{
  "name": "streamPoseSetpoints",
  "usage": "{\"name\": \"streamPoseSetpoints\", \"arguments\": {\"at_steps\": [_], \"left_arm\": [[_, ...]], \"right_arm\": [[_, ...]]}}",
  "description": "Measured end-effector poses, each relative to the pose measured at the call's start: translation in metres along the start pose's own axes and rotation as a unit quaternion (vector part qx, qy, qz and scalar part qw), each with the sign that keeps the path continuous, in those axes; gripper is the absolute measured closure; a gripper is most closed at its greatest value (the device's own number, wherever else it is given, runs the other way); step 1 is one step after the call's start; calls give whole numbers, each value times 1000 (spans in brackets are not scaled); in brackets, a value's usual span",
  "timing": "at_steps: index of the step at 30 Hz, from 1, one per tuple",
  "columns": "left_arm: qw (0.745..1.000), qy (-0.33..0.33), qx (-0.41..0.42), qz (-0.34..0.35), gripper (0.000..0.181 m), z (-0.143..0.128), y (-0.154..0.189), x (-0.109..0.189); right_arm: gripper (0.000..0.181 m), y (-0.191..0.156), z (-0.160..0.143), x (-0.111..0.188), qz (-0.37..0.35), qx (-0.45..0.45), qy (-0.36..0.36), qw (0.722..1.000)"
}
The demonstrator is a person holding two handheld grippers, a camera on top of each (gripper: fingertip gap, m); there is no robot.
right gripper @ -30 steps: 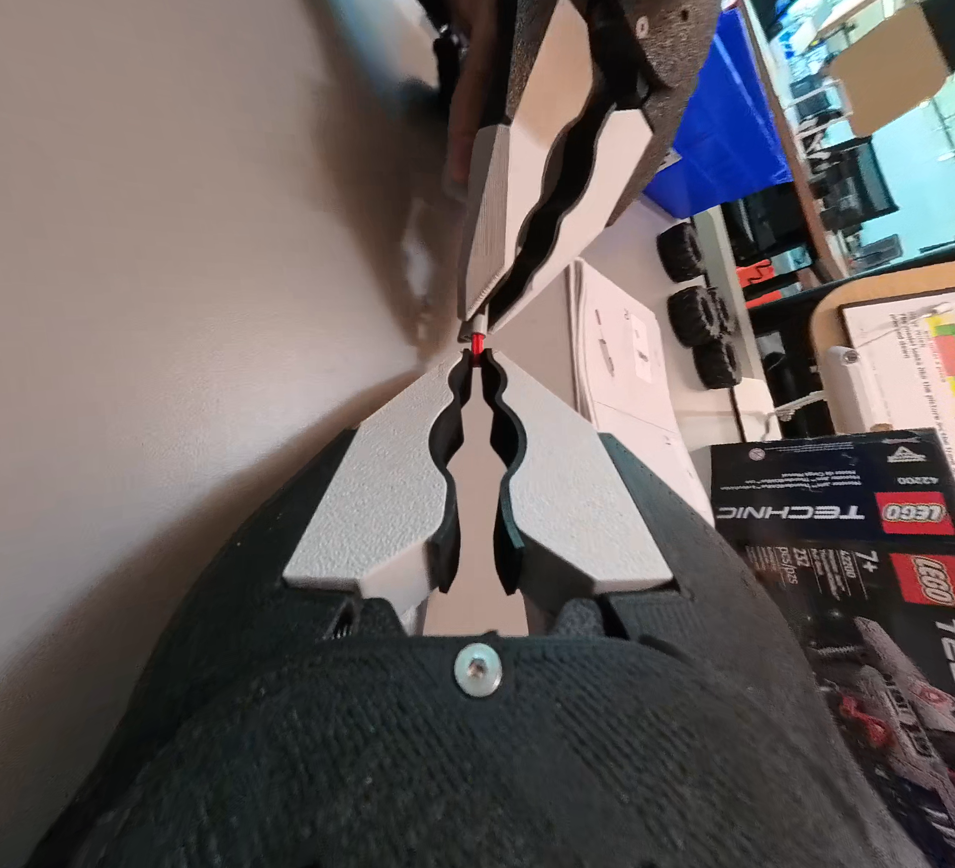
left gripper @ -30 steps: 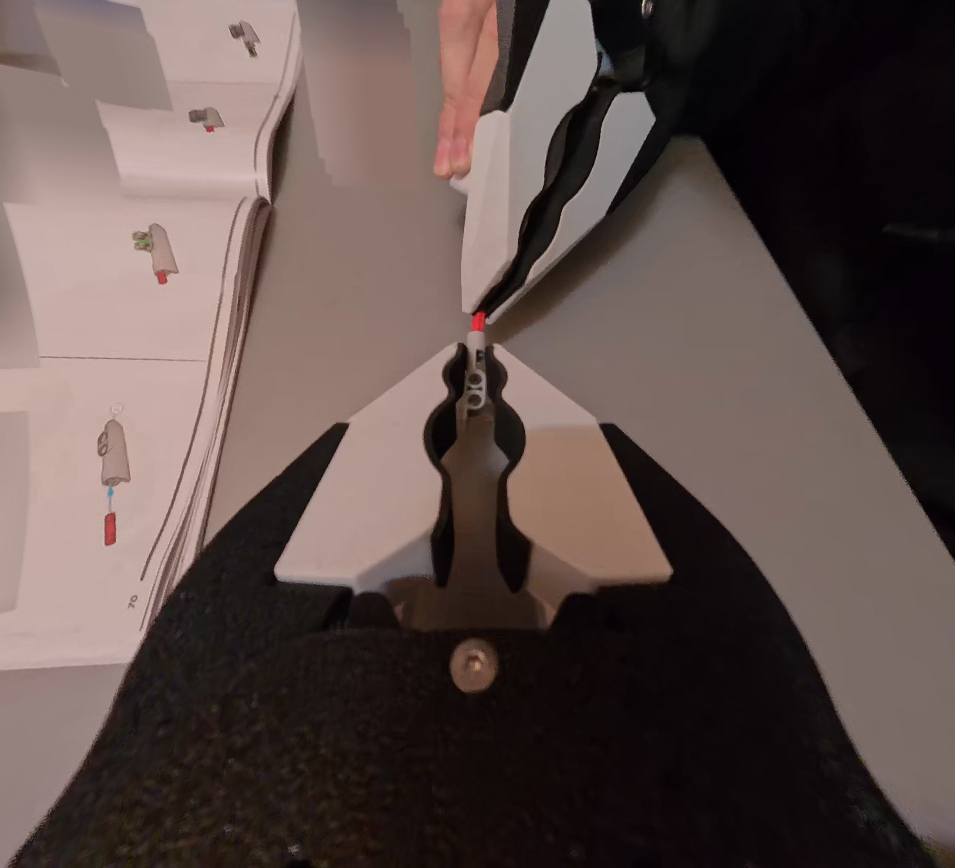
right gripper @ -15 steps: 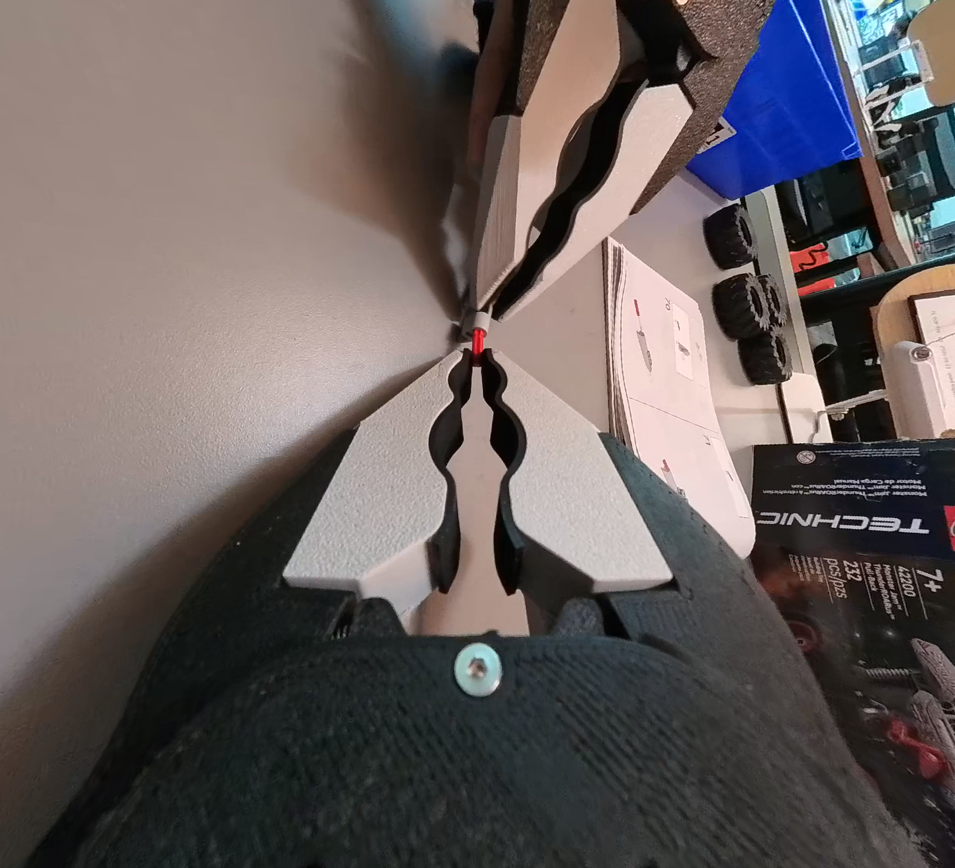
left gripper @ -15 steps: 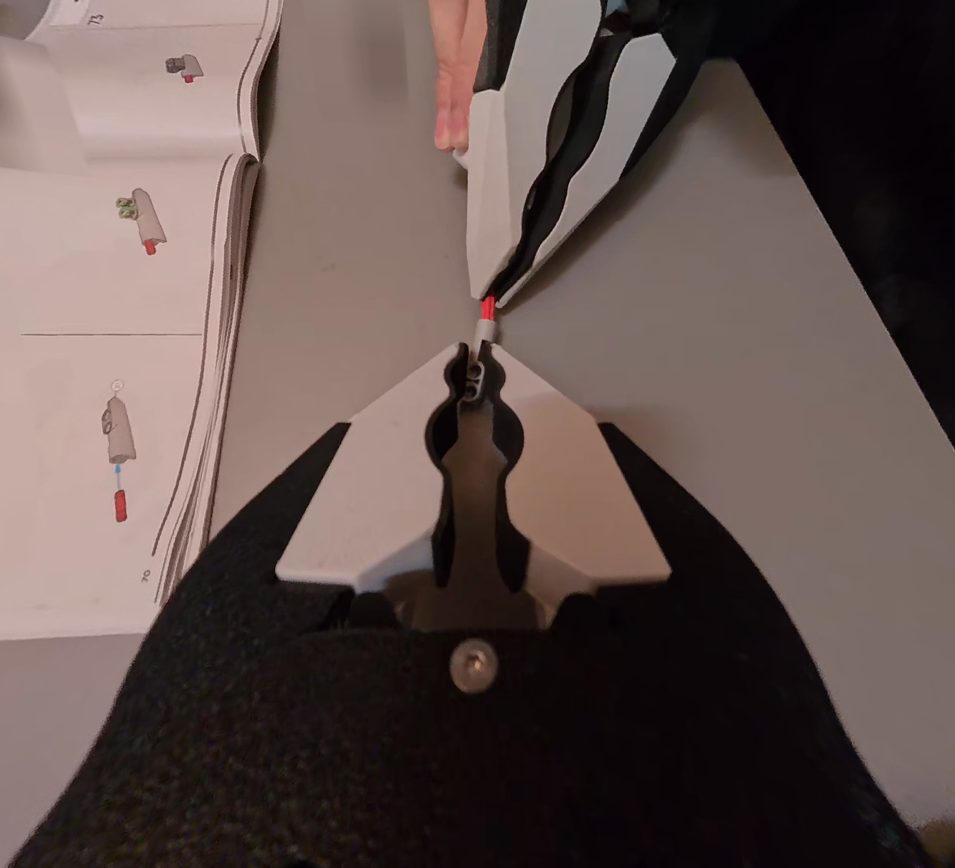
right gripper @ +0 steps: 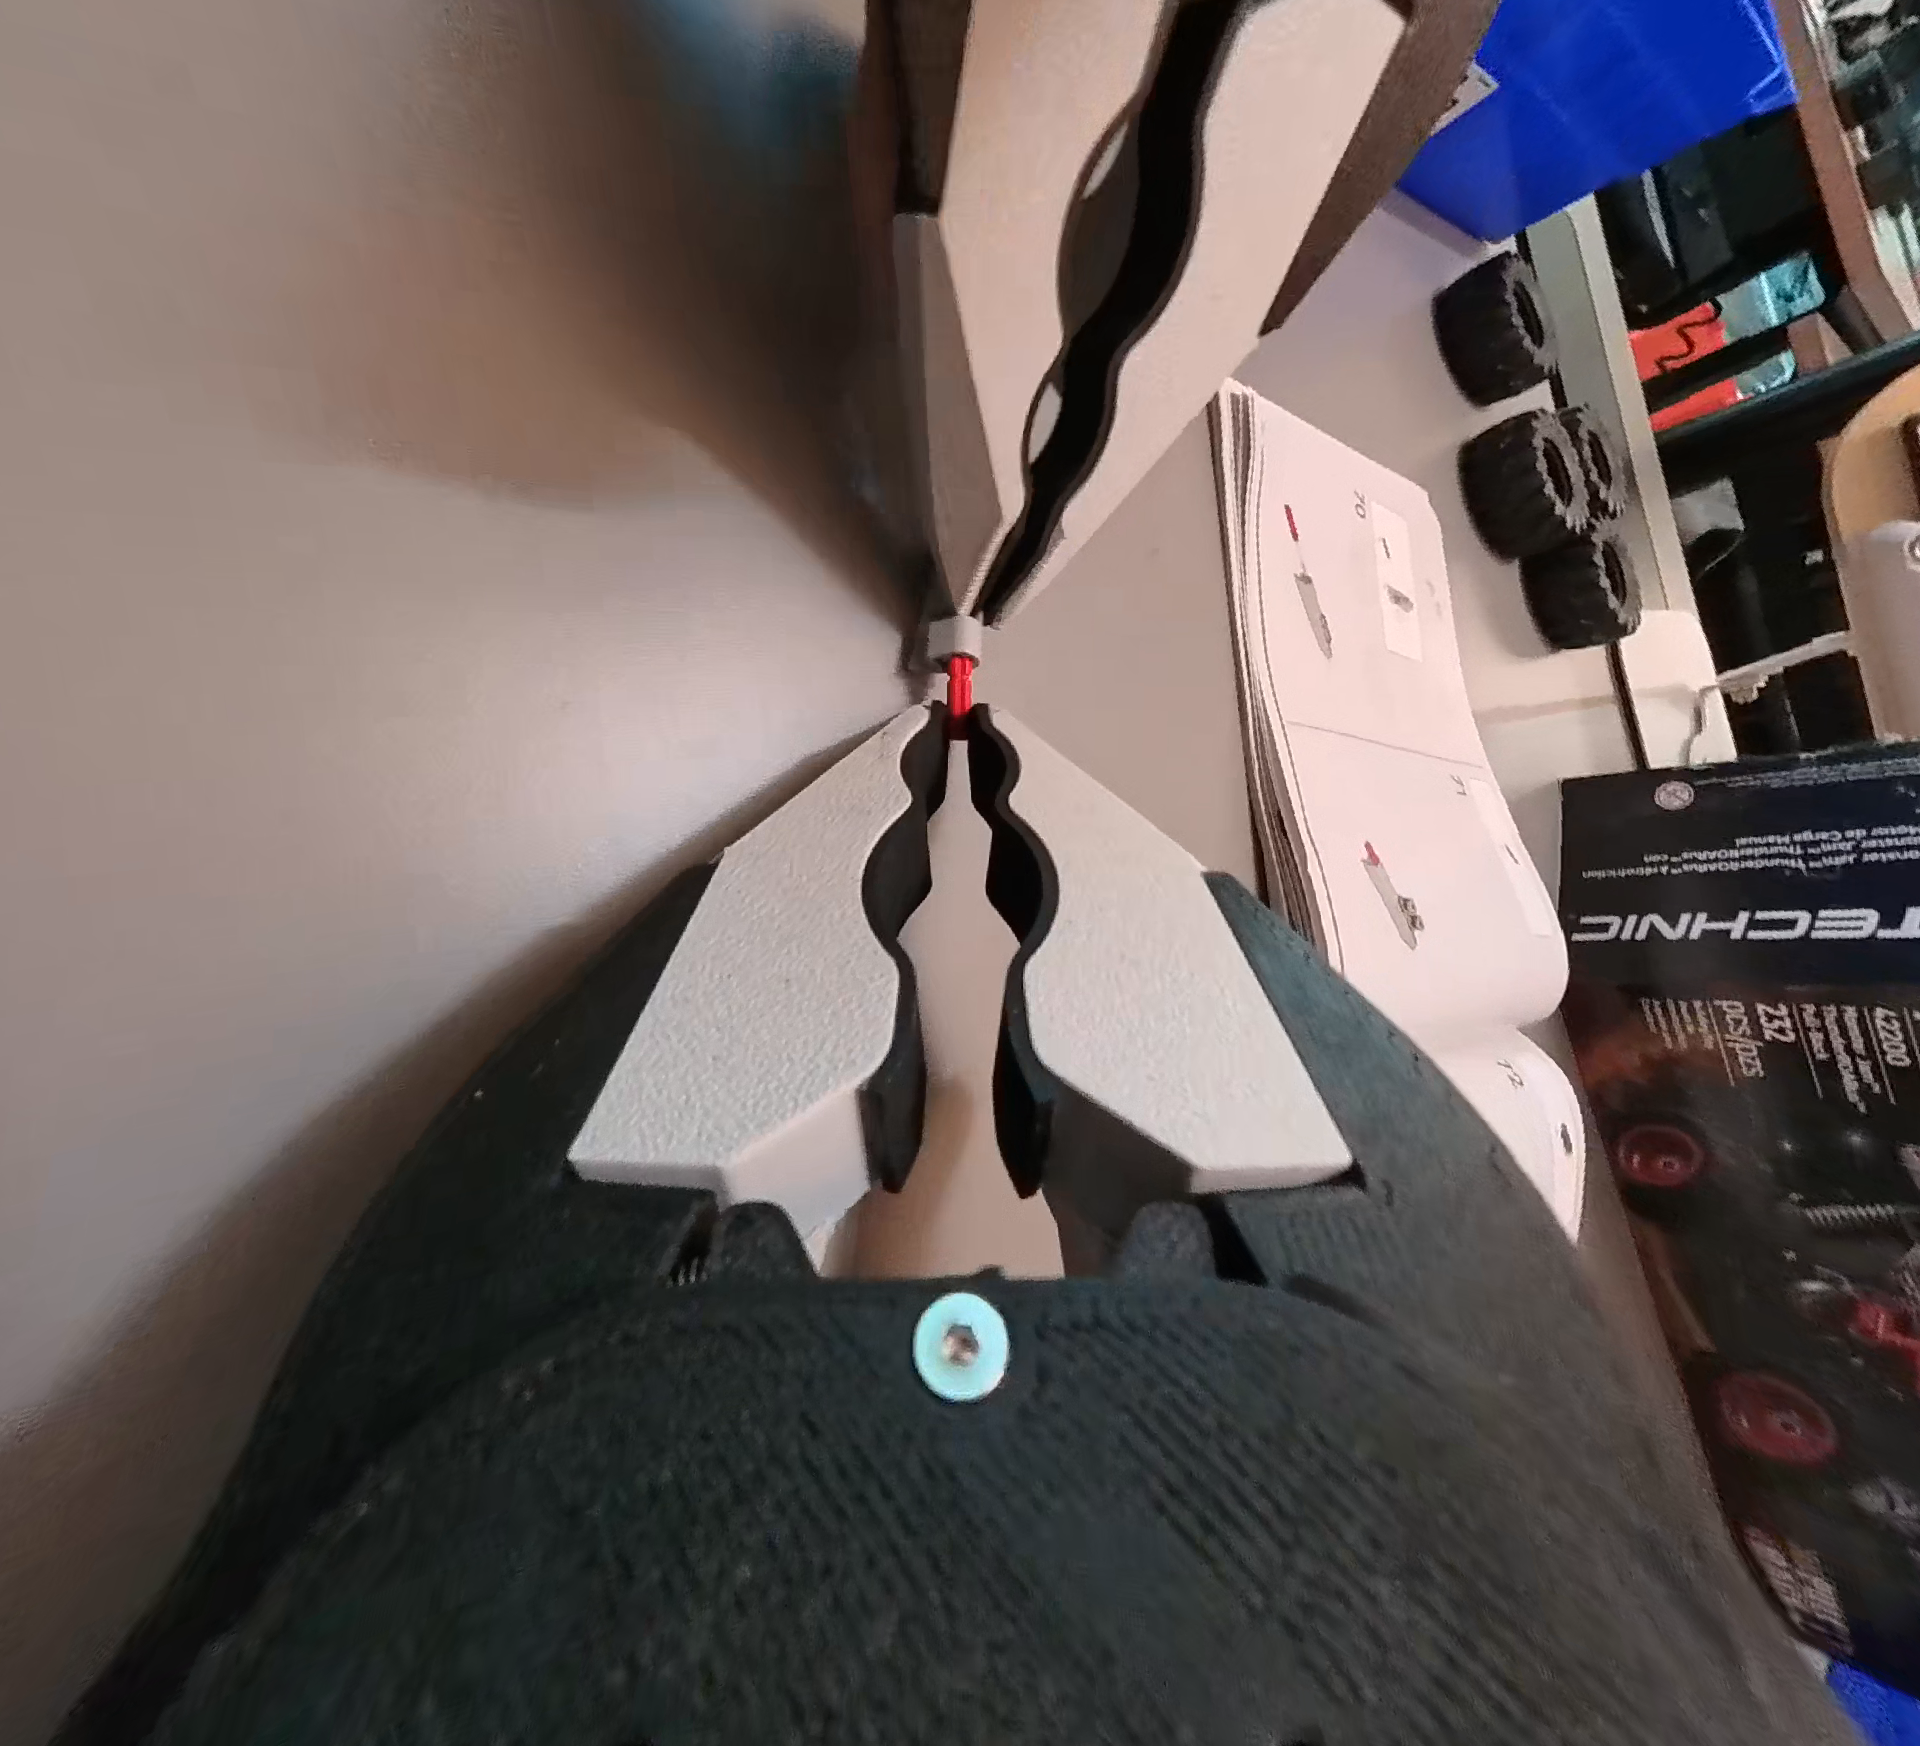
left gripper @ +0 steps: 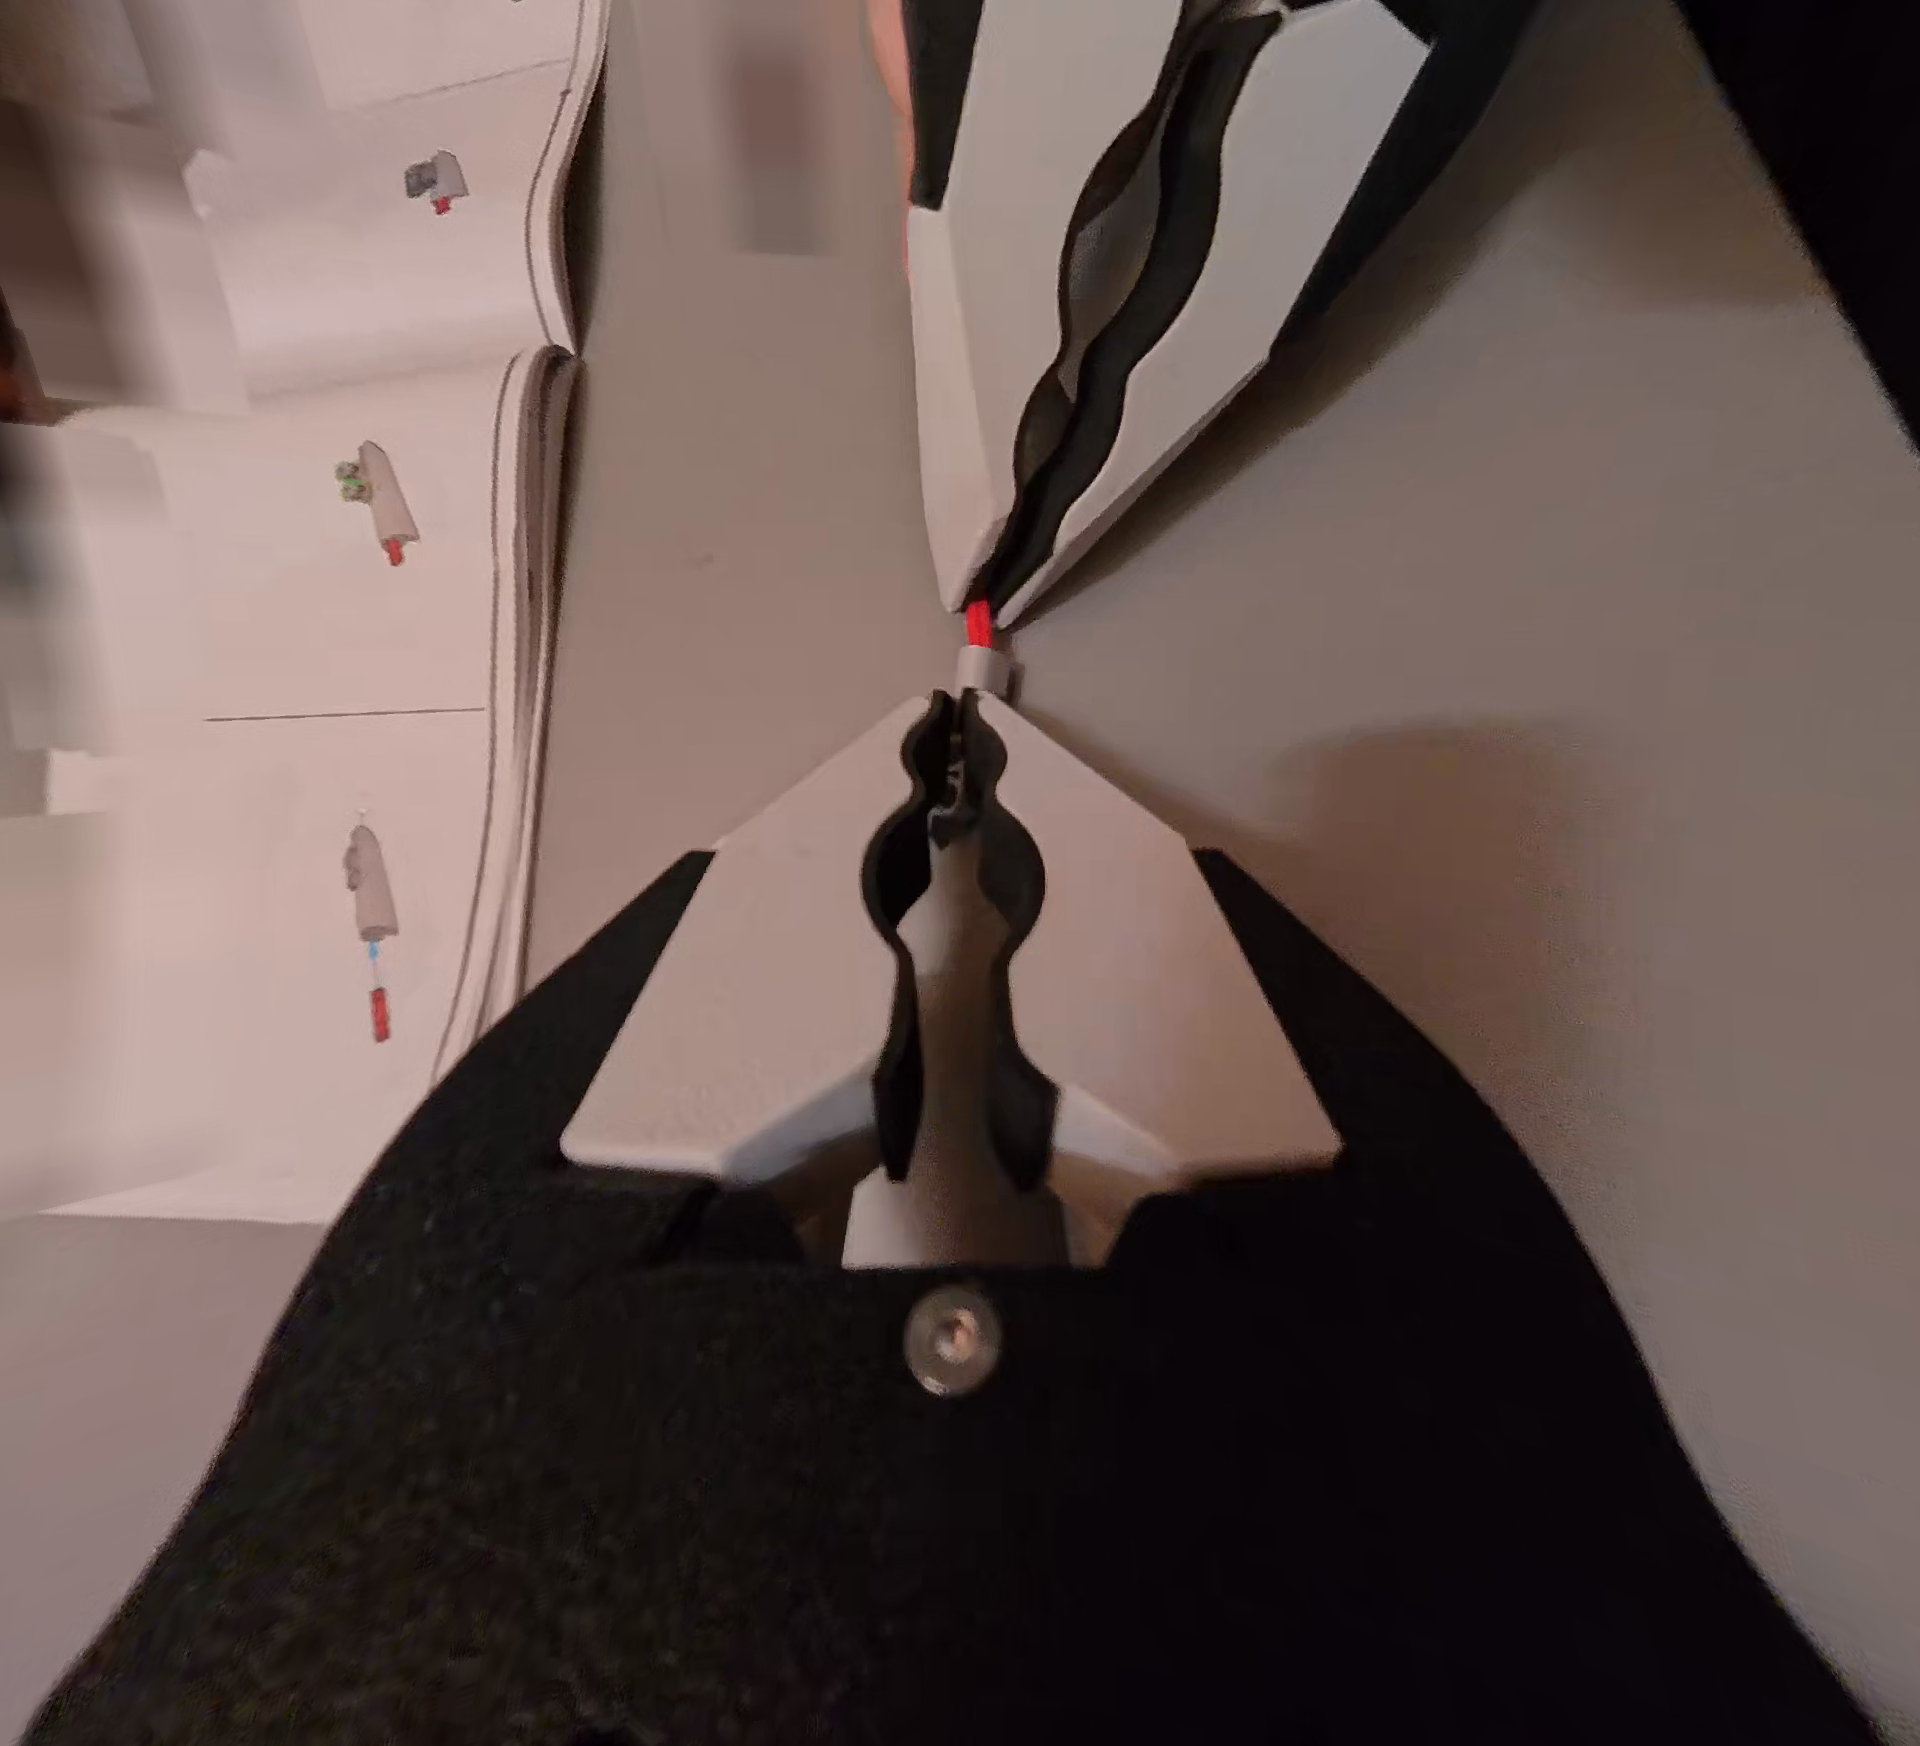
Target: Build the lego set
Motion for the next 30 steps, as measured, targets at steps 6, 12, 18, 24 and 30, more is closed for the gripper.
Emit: {"name": "streamPoseSetpoints", "arguments": {"at_steps": [6, 12, 18, 24, 30], "left_arm": [[996, -37, -45, 71, 181, 1, -2, 0], [987, -64, -73, 126, 181, 2, -2, 0], [986, -59, -66, 143, 181, 2, -2, 0], [972, -76, -131, 180, 181, 2, 0, 3], [968, -69, -152, 189, 181, 3, 4, 2]], "right_arm": [[178, 2, 0, 0, -12, -28, -31, 999], [178, 2, 1, 2, -43, -15, -99, 994], [178, 3, 3, 3, -68, 15, -133, 989], [178, 0, 7, 3, -59, 38, -129, 989], [178, -2, 9, 5, -37, 36, -132, 990]]}}
Point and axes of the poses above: each gripper's, where its closed fingertips meet, x back along the fingers, z out of its top, y = z × x across the jaws, the point moved 1 cm from there along x, back along the fingers, and after that the axes turned 9 degrees about -y, right-handed, at the moved point
